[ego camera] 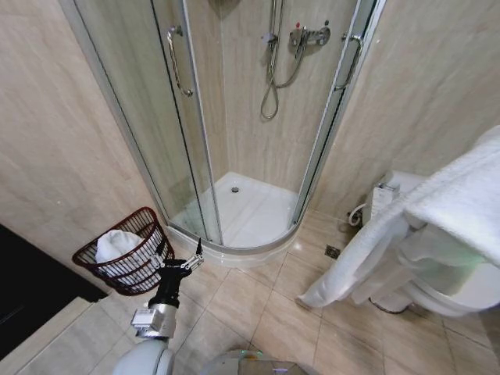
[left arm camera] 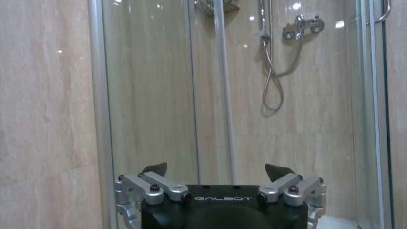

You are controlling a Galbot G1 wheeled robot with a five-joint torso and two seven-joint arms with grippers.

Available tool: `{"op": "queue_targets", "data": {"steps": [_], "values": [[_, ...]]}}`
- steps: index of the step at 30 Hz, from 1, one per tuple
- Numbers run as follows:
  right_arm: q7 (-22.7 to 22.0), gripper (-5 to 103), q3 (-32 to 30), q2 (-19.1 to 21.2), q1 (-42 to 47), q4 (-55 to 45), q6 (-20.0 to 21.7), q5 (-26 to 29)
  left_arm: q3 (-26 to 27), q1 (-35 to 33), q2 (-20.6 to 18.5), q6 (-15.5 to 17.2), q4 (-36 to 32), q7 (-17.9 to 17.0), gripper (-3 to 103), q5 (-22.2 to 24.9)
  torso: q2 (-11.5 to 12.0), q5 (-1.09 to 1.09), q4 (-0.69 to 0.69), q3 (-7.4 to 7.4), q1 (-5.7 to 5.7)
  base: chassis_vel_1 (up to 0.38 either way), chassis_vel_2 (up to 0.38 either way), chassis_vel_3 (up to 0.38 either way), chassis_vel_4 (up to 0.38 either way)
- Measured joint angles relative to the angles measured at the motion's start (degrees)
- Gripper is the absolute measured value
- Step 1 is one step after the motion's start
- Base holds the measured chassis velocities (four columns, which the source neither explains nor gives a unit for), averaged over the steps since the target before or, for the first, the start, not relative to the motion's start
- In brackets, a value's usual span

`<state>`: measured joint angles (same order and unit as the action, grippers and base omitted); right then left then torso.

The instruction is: Discard the used towel into the hamper.

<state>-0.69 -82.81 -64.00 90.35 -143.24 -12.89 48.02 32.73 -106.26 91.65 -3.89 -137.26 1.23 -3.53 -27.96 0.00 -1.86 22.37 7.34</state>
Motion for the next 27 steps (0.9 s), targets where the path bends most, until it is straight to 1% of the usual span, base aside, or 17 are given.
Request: {"op": "queue_targets", "data": {"steps": [9,17,20,21,23,25,27], "values": [[0.51,13,0.51,0.23,-0.07,0.00,0.00,-0.02,0.00,0.00,0.00,0.00,0.00,0.00,100,0.00,-1.89,0.00,0.00,1.16,0.72,0.000,0.000,0.000,0.000],[1.06,13,0.86,0.56,-0.36,0.00,-0.02,-0.03,0.00,0.00,0.00,0.00,0.00,0.00,100,0.00,-4.03,0.00,0.00,2.37,1.64,0.000,0.000,0.000,0.000],[1.06,13,0.87,0.67,-0.44,0.00,-0.02,-0.03,0.00,0.00,0.00,0.00,0.00,0.00,100,0.00,-4.44,0.00,0.00,2.62,1.81,0.000,0.000,0.000,0.000],[1.06,13,0.83,0.72,-0.45,0.00,-0.03,0.01,0.00,0.00,0.00,0.00,0.00,0.00,100,0.00,-4.90,0.00,0.00,2.93,1.97,0.000,0.000,0.000,0.000],[1.06,13,0.77,0.74,-0.44,0.00,-0.03,0.05,0.00,0.00,0.00,0.00,0.00,0.00,100,0.00,-5.01,0.00,0.00,3.00,2.01,0.000,0.000,0.000,0.000],[1.08,13,0.02,0.87,-0.34,0.00,-0.05,0.74,0.00,0.00,0.00,0.00,0.00,0.00,100,0.00,-5.93,0.00,0.00,3.61,2.33,0.000,0.000,0.000,0.000],[1.08,13,-0.31,0.96,-0.33,0.00,-0.06,1.11,0.00,0.00,0.00,0.00,0.00,0.00,100,0.00,-6.33,0.00,0.00,3.86,2.48,0.000,0.000,0.000,0.000]]}}
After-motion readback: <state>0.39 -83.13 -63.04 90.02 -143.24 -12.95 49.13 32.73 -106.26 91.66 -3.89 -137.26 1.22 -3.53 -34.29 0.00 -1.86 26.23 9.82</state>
